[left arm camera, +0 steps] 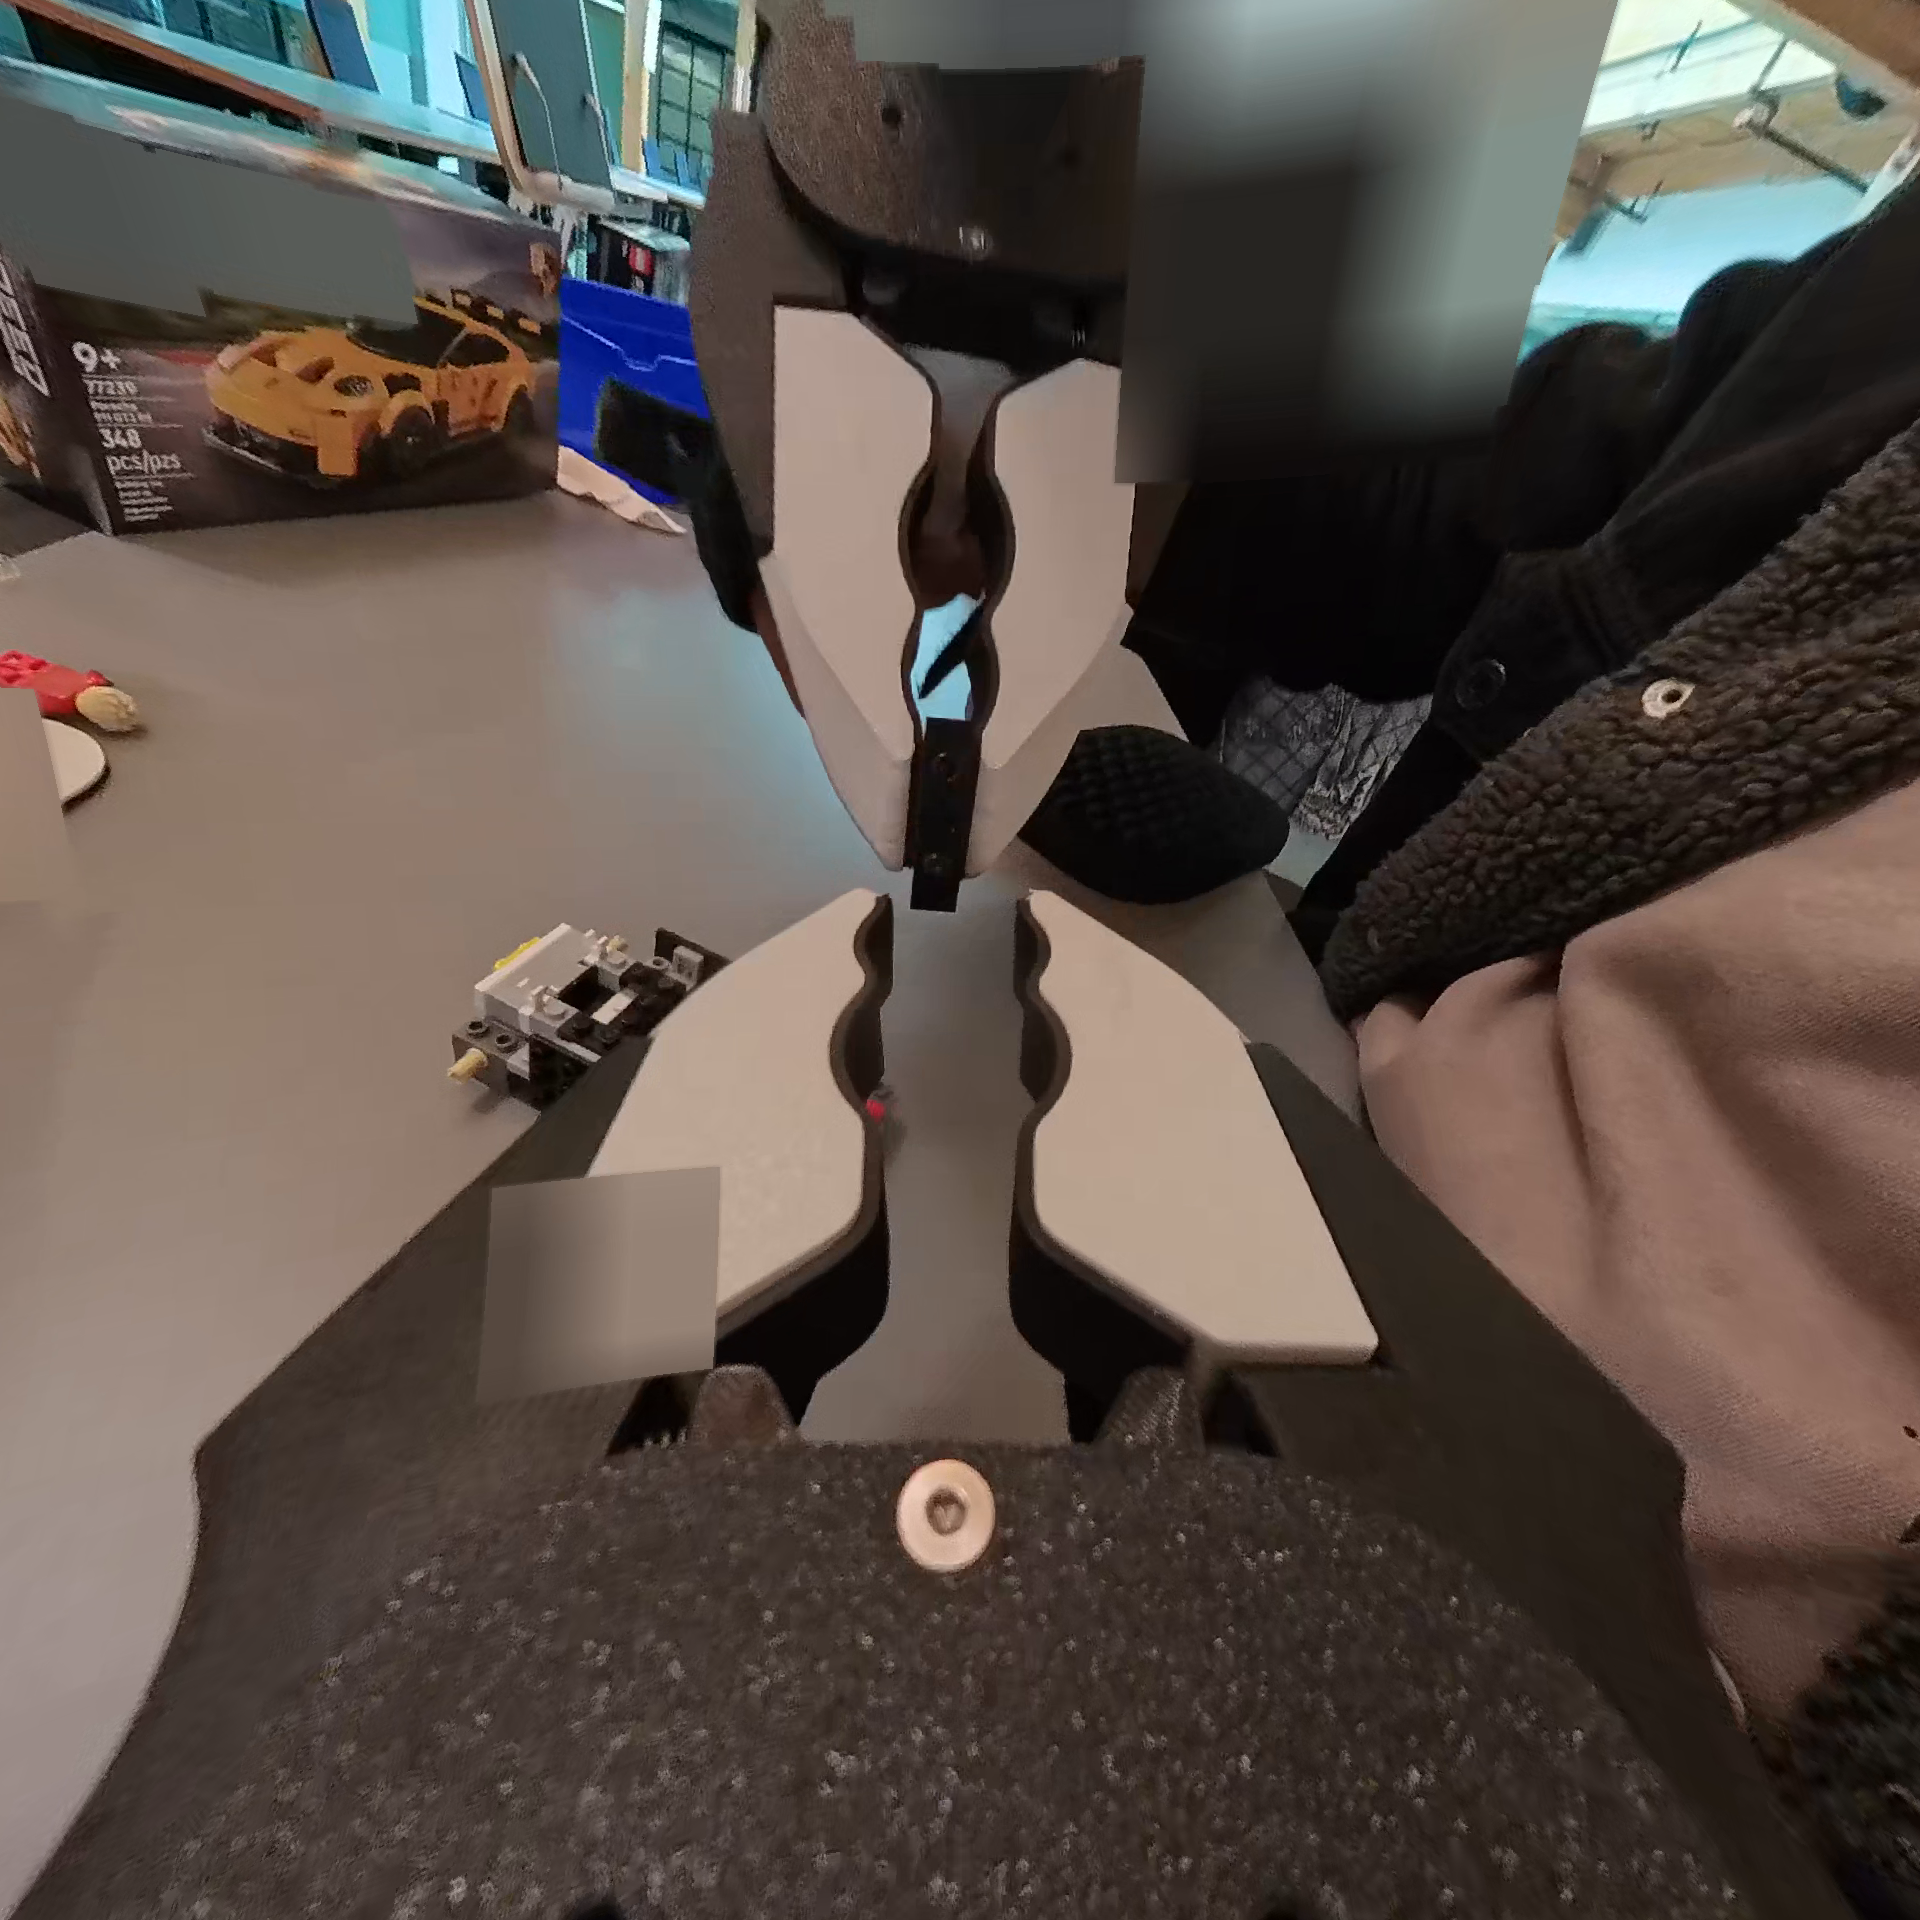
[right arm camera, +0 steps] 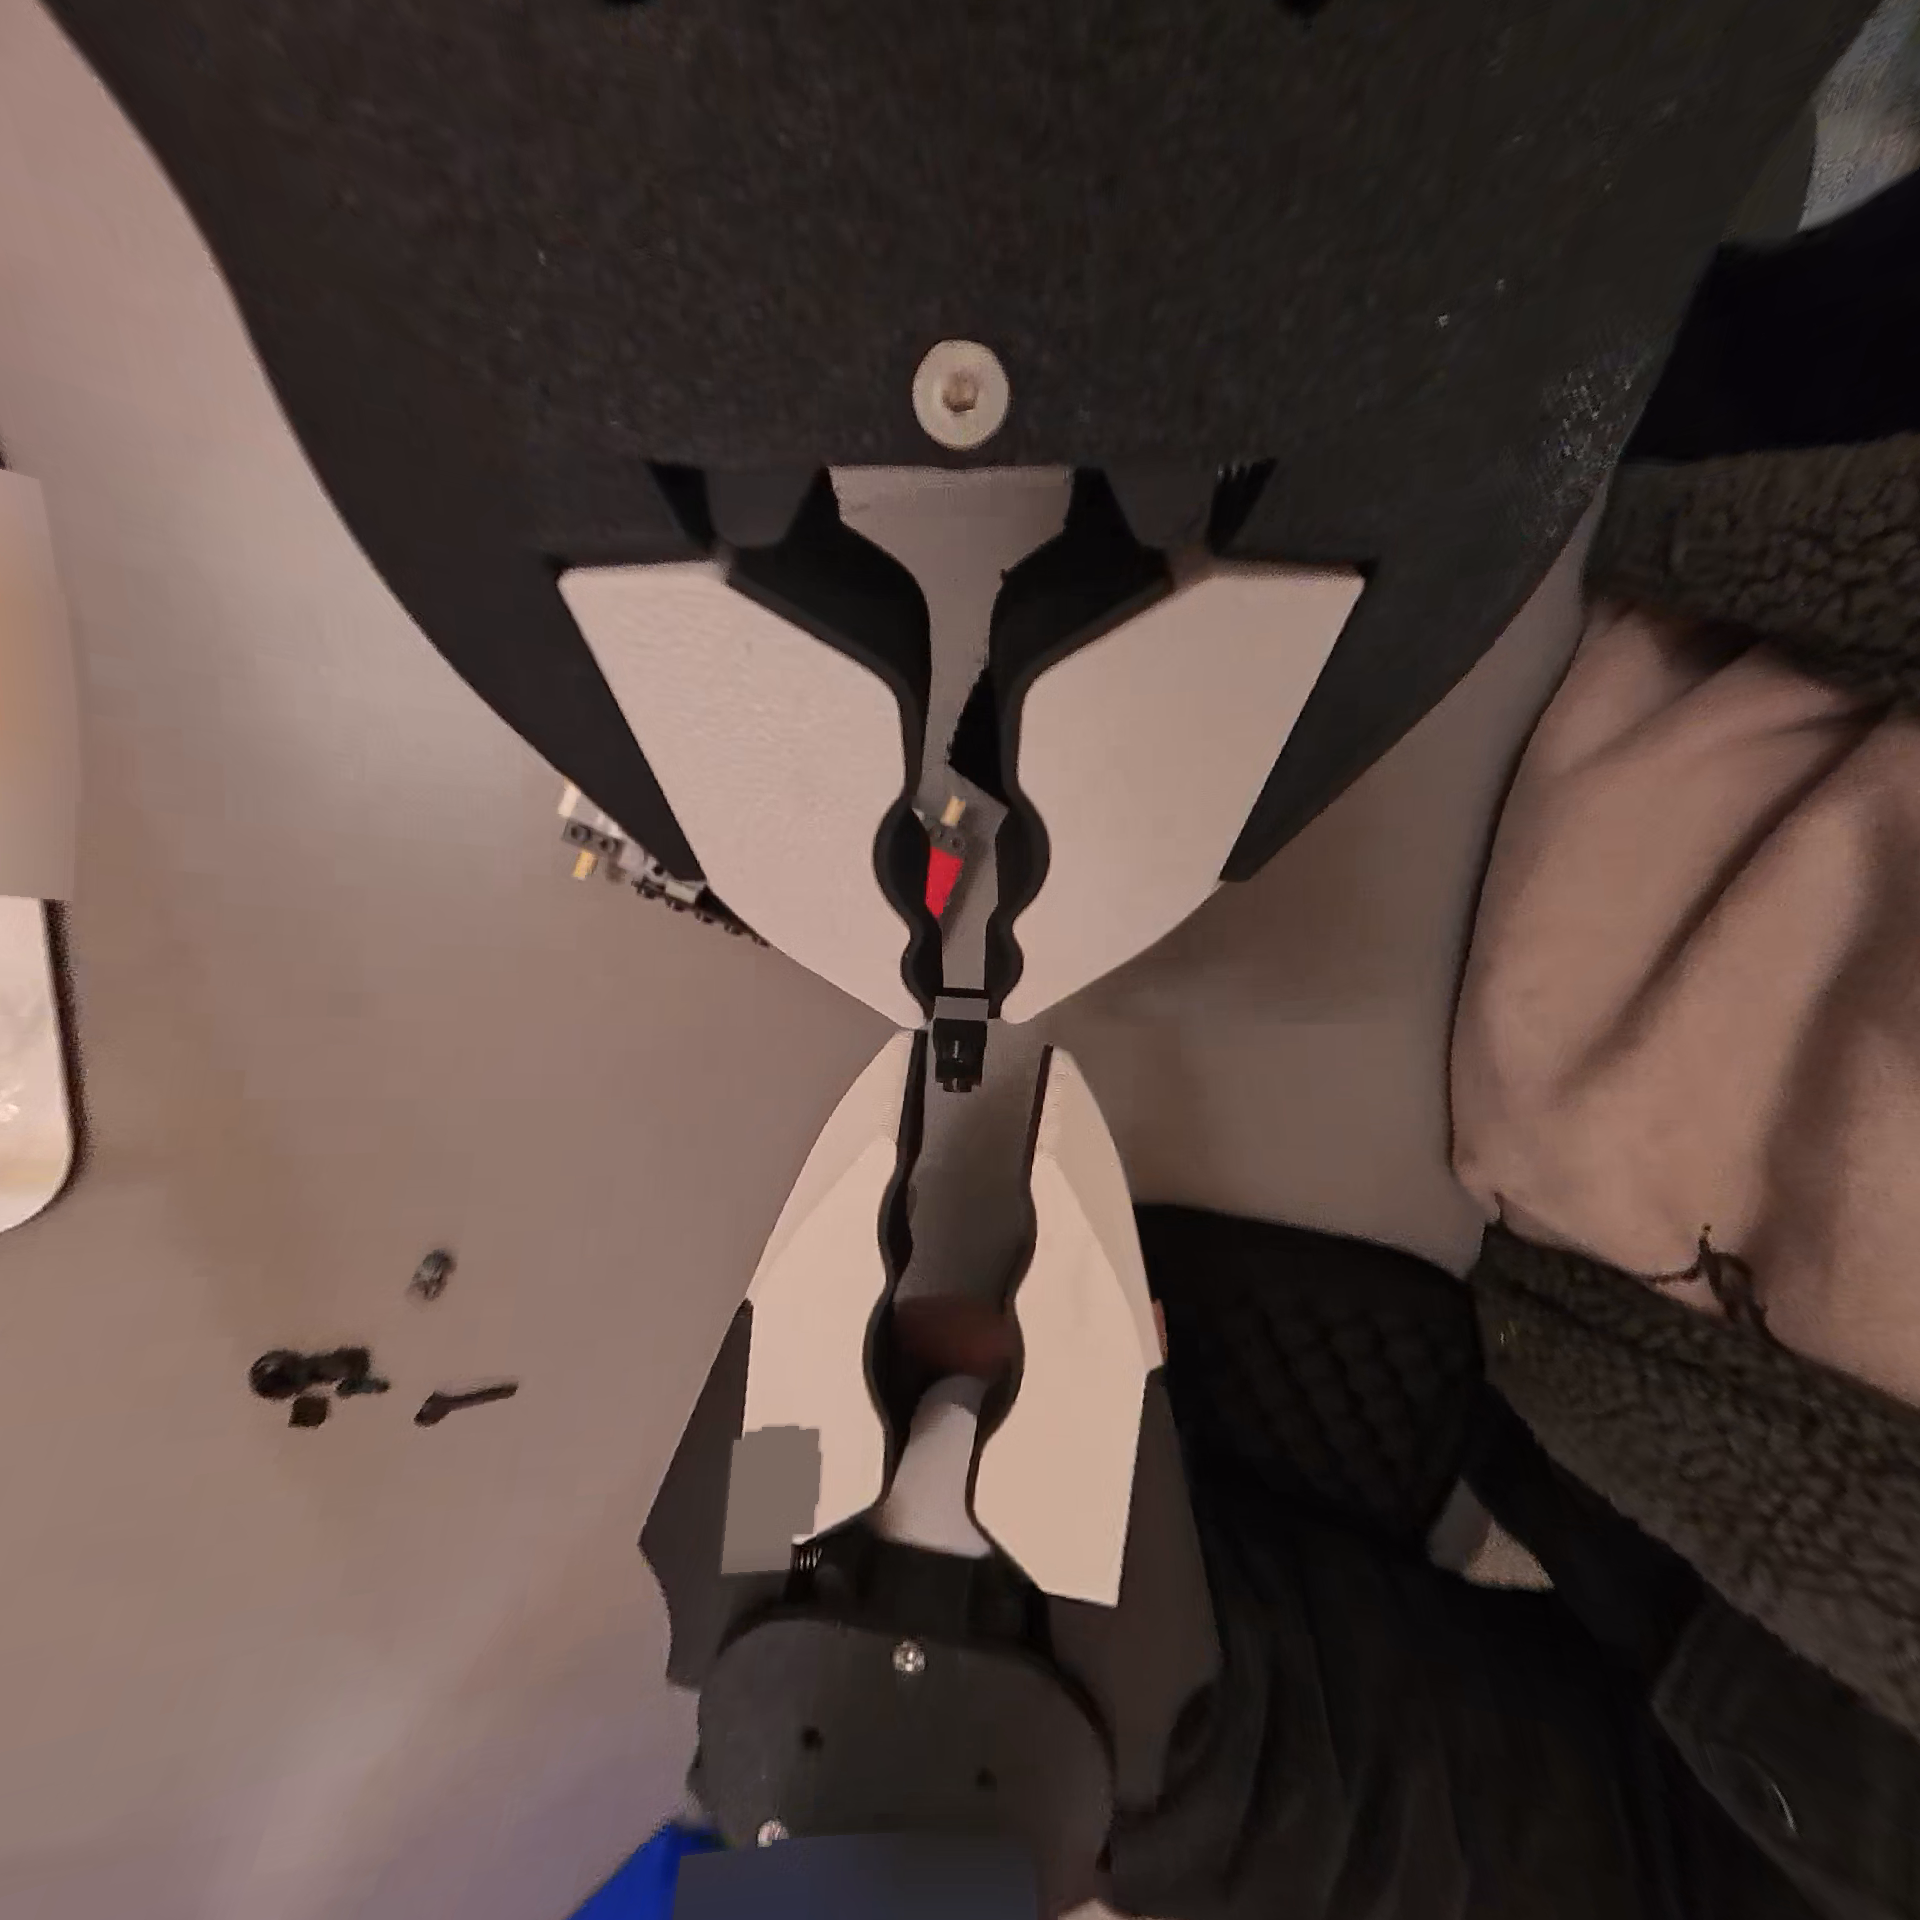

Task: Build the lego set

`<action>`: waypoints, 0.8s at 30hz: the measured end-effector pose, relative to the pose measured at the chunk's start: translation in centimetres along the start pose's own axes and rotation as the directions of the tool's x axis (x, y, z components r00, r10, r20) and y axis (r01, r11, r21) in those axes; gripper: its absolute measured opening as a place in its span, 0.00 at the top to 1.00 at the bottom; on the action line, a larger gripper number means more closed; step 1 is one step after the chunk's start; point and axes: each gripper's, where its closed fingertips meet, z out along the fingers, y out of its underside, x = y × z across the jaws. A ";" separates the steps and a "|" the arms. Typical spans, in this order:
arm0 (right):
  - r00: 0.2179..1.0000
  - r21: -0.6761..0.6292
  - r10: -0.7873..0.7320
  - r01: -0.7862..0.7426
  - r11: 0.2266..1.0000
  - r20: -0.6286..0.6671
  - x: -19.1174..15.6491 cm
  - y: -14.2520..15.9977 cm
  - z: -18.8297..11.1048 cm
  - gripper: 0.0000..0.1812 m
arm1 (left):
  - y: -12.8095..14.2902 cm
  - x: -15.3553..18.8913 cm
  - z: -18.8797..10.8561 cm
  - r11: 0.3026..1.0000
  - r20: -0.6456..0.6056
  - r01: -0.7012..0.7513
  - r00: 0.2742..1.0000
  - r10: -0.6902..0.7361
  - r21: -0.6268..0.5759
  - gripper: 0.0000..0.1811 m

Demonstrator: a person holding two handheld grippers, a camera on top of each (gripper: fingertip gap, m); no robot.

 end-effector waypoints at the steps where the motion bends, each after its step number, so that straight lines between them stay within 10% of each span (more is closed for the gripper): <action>1: 1.000 -0.031 -0.005 0.005 0.999 0.005 -0.1 0.1 0.1 0.96 | 0.2 0.1 0.1 1.000 0.001 -0.007 1.000 0.007 -0.012 0.88; 7: 0.999 -0.047 0.022 -0.020 0.999 0.049 -0.5 0.3 1.1 0.96 | 1.2 0.0 0.5 0.997 0.012 -0.013 1.000 0.014 -0.073 0.96; 15: 0.982 0.382 0.161 -0.189 0.905 0.104 -0.1 -2.3 -0.9 0.94 | -1.6 -0.3 -0.8 0.984 -0.046 0.141 0.990 -0.137 0.111 0.96; 24: 0.979 0.560 0.200 -0.190 0.807 0.044 0.6 -3.9 -1.5 0.95 | -2.1 0.1 -0.7 0.977 -0.067 0.162 0.986 -0.154 0.137 0.96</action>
